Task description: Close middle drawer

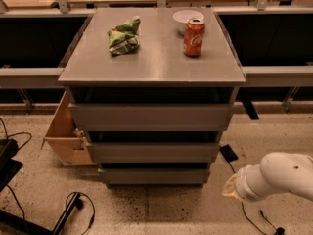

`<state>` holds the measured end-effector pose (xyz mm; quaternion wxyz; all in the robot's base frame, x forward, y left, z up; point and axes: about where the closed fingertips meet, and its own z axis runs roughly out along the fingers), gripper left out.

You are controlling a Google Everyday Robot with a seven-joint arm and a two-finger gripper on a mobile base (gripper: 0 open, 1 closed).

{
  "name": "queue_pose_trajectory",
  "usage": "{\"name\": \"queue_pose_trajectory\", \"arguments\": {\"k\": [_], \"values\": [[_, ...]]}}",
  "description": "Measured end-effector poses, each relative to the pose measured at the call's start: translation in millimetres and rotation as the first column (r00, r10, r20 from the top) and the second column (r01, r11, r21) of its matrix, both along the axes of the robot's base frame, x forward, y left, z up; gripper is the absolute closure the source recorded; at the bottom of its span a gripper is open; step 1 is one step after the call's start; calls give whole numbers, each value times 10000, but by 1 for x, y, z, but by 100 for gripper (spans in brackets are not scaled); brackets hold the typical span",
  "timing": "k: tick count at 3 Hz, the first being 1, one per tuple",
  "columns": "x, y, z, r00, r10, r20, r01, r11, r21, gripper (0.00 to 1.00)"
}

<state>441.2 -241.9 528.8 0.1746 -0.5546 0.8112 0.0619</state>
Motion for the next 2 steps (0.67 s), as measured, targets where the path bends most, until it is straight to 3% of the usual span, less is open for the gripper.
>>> {"name": "queue_pose_trajectory", "arguments": {"k": [1,2], "values": [[0,-7,59,9965,-202,812,265,9966,-775,100],[2,-9,78,9938,-215,1088,323,9946,-983,86]]}}
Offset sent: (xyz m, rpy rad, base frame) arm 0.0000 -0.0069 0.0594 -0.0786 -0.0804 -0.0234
